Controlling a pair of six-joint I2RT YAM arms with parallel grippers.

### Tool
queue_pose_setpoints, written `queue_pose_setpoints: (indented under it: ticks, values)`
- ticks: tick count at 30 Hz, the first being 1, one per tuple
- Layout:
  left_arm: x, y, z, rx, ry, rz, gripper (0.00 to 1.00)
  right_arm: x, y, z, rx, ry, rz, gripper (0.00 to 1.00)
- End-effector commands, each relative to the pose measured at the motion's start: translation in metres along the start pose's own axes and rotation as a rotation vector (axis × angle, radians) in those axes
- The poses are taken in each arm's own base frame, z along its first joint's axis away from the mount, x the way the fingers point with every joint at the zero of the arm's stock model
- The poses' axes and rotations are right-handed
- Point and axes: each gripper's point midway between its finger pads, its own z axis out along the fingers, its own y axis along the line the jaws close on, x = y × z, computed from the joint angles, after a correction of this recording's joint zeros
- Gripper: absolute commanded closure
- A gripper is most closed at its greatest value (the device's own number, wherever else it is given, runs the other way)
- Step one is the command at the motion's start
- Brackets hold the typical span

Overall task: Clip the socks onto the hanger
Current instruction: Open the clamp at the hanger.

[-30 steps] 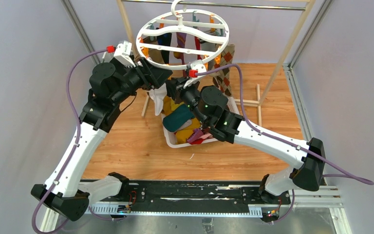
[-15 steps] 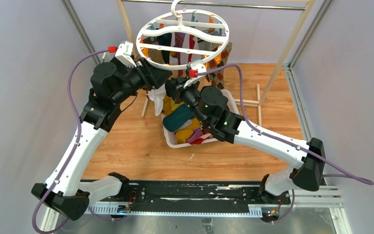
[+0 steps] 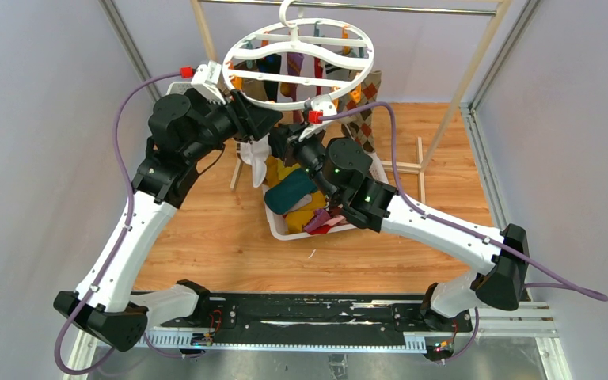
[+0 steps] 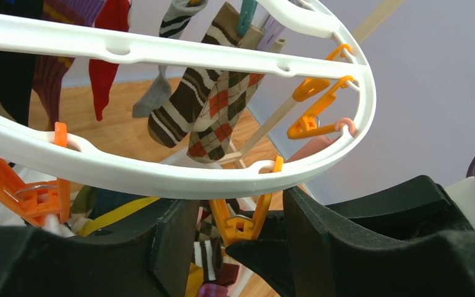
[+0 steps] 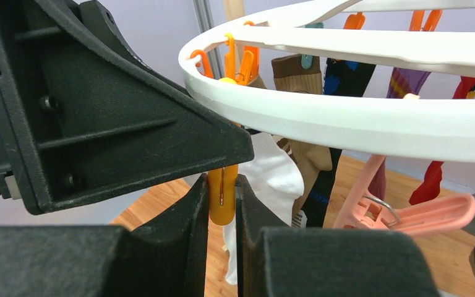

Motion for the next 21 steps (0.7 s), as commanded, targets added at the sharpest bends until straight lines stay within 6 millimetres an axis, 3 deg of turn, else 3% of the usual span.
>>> queue_pose_setpoints:
  ticks: [1, 10, 12, 15, 18, 21]
  values:
    - [-0.021, -0.013, 0.003, 0.042, -0.055, 0.052, 0.44, 0.011, 0.023, -0.003, -0.076, 0.045, -0.026, 1.0]
    - [-0.012, -0.009, 0.003, 0.037, -0.031, 0.047, 0.56, 0.01, 0.025, -0.003, -0.082, 0.042, -0.022, 1.0]
    - [-0.012, -0.009, 0.002, 0.033, -0.031, 0.047, 0.64, 0.01, 0.025, -0.003, -0.082, 0.042, -0.022, 1.0]
    - [-0.014, -0.009, 0.0, 0.025, -0.039, 0.052, 0.78, 0.009, 0.019, -0.007, -0.063, 0.051, -0.026, 0.81]
    - [-0.016, -0.009, -0.003, 0.017, -0.037, 0.057, 0.87, 0.01, 0.0, -0.016, 0.005, 0.08, -0.043, 0.58]
    - [-0.015, -0.008, -0.004, 0.007, -0.03, 0.062, 0.94, 0.014, -0.022, -0.032, 0.065, 0.125, -0.033, 0.48]
